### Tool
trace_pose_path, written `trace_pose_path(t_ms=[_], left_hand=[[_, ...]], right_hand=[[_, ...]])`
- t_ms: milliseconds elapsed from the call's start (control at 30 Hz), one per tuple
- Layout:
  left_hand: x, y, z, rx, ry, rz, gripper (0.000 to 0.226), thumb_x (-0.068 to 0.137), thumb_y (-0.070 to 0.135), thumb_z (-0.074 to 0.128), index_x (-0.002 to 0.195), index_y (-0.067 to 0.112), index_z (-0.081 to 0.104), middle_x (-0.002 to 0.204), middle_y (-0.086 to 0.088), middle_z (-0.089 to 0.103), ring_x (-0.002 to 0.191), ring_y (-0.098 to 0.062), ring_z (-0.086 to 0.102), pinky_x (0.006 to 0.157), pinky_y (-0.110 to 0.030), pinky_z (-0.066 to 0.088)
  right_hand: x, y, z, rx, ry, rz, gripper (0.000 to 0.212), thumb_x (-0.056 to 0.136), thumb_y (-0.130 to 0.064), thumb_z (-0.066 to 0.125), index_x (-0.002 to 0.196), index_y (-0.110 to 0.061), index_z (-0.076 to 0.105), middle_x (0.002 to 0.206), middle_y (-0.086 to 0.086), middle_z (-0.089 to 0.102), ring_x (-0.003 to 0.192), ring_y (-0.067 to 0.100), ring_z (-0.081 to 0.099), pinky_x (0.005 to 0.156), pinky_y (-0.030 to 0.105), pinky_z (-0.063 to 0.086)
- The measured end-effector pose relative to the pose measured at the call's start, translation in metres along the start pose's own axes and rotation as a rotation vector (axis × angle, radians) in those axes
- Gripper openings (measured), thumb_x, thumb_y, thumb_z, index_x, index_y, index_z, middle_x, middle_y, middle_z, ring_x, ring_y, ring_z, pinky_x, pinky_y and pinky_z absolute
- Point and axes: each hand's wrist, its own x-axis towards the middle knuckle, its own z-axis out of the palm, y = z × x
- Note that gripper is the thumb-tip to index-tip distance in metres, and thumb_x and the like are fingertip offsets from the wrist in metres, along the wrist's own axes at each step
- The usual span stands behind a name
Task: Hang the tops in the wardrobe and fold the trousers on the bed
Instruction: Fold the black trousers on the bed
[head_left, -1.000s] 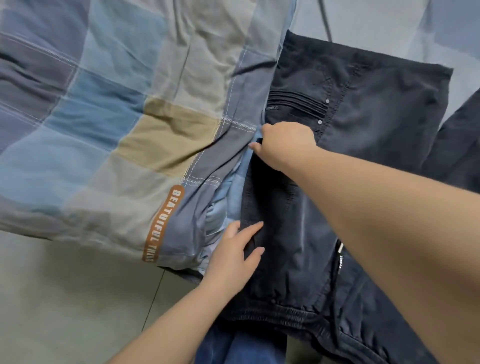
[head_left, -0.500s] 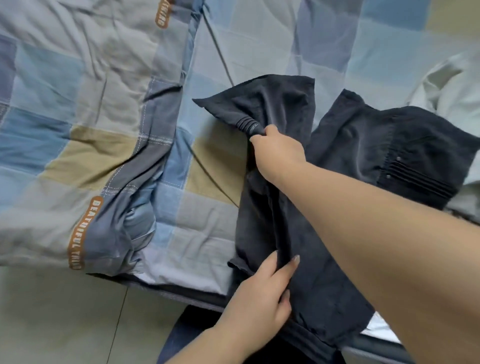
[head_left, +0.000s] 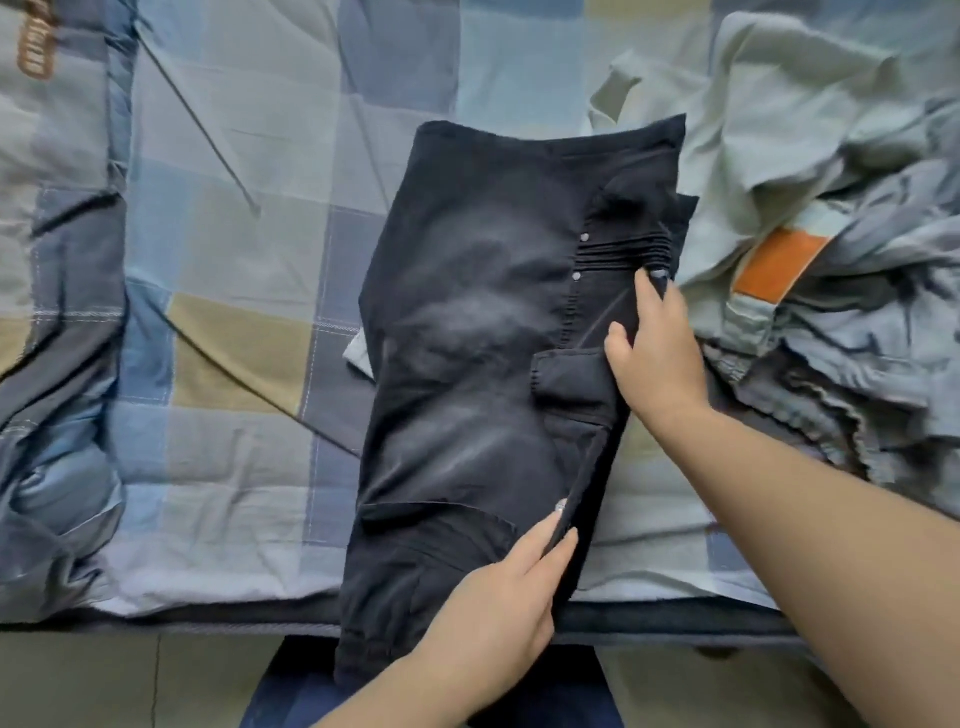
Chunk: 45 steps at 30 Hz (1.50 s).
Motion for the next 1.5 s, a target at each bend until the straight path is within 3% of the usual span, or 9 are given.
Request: trace_pose_path(t_ms=[367, 500, 600, 700, 933, 1067, 1267, 1400, 1500], left_hand=[[0.038, -0.010, 0.052, 0.046, -0.049, -0.060, 0.077, 0.092, 0.019, 0.052, 0.151, 0.040, 0.005, 0.153, 0.024, -0.026, 0.104, -0.017, 0.058, 0.088, -0.031, 0.048], [0.045, -0.031, 0.039, -0.368, 0.355, -0.271, 0.070, 0.089, 0.015, 0.065, 0.147, 0.031, 0.030, 0.155, 0.011, 0.015, 0.104, -0.003, 0.056, 0.084, -0.018, 0.049], [0.039, -0.068, 0.014, -0.408, 0.693, -0.553, 0.055, 0.086, 0.011, 0.067, 0.137, 0.013, 0.045, 0.143, -0.008, 0.041, 0.105, -0.013, 0.057, 0.097, -0.030, 0.046], [0.017, -0.108, -0.007, -0.421, 0.787, -0.752, 0.052, 0.087, 0.014, 0.065, 0.135, 0.009, 0.047, 0.136, -0.013, 0.049, 0.120, -0.020, 0.052, 0.105, -0.042, 0.042], [-0.038, -0.126, 0.002, -0.703, 0.339, -0.880, 0.039, 0.090, 0.016, 0.065, 0.126, 0.003, 0.054, 0.124, -0.015, 0.062, 0.108, -0.026, 0.062, 0.096, -0.041, 0.049], [-0.052, -0.124, 0.020, -0.706, 0.284, -0.857, 0.037, 0.087, 0.017, 0.069, 0.121, 0.008, 0.055, 0.114, -0.008, 0.066, 0.102, -0.023, 0.064, 0.092, -0.040, 0.051], [-0.053, -0.129, 0.032, -0.709, 0.314, -0.851, 0.053, 0.080, 0.022, 0.076, 0.124, 0.012, 0.049, 0.116, -0.007, 0.065, 0.101, -0.020, 0.065, 0.093, -0.039, 0.051], [-0.058, -0.133, 0.033, -0.765, 0.334, -0.884, 0.072, 0.075, 0.030, 0.081, 0.129, 0.010, 0.039, 0.118, -0.006, 0.062, 0.107, -0.023, 0.063, 0.097, -0.046, 0.049], [-0.065, -0.137, 0.035, -0.819, 0.232, -0.851, 0.055, 0.076, 0.032, 0.080, 0.118, 0.006, 0.056, 0.111, -0.011, 0.070, 0.100, -0.022, 0.067, 0.095, -0.041, 0.051]], right_hand=[[0.003, 0.066, 0.004, 0.215, -0.174, 0.110, 0.090, 0.087, -0.020, 0.066, 0.152, -0.030, 0.004, 0.151, 0.008, 0.028, 0.135, 0.023, 0.031, 0.098, 0.027, 0.028], [-0.036, 0.079, 0.019, 0.282, -0.105, 0.332, 0.099, 0.083, -0.025, 0.072, 0.152, -0.022, 0.002, 0.156, 0.006, 0.024, 0.138, 0.024, 0.031, 0.104, 0.032, 0.030], [-0.089, 0.096, 0.046, 0.341, -0.252, 0.596, 0.066, 0.083, -0.036, 0.070, 0.137, -0.014, 0.039, 0.129, 0.011, 0.057, 0.117, 0.029, 0.055, 0.089, 0.031, 0.042], [-0.144, 0.103, 0.074, 0.432, -0.465, 0.697, 0.025, 0.085, -0.040, 0.066, 0.084, -0.015, 0.060, 0.101, 0.015, 0.070, 0.097, 0.032, 0.065, 0.084, 0.040, 0.053], [-0.223, 0.087, 0.110, 0.711, -0.799, 0.741, 0.023, 0.084, -0.026, 0.070, 0.103, -0.023, 0.058, 0.112, -0.004, 0.066, 0.099, 0.010, 0.062, 0.065, 0.017, 0.043], [-0.230, 0.083, 0.107, 0.739, -0.610, 0.609, 0.019, 0.088, -0.015, 0.060, 0.105, -0.023, 0.057, 0.097, -0.014, 0.063, 0.085, -0.002, 0.056, 0.058, 0.005, 0.041], [-0.254, 0.095, 0.110, 0.576, -0.464, 0.606, 0.010, 0.090, -0.023, 0.061, 0.095, -0.015, 0.057, 0.098, 0.001, 0.065, 0.091, 0.018, 0.062, 0.078, 0.027, 0.050], [-0.253, 0.099, 0.117, 0.509, -0.389, 0.588, 0.015, 0.091, -0.024, 0.058, 0.085, -0.010, 0.056, 0.092, 0.006, 0.059, 0.073, 0.013, 0.052, 0.052, 0.010, 0.036], [-0.253, 0.099, 0.125, 0.597, -0.397, 0.730, 0.021, 0.094, -0.027, 0.048, 0.089, -0.007, 0.052, 0.082, 0.004, 0.052, 0.067, 0.013, 0.044, 0.055, 0.026, 0.035]])
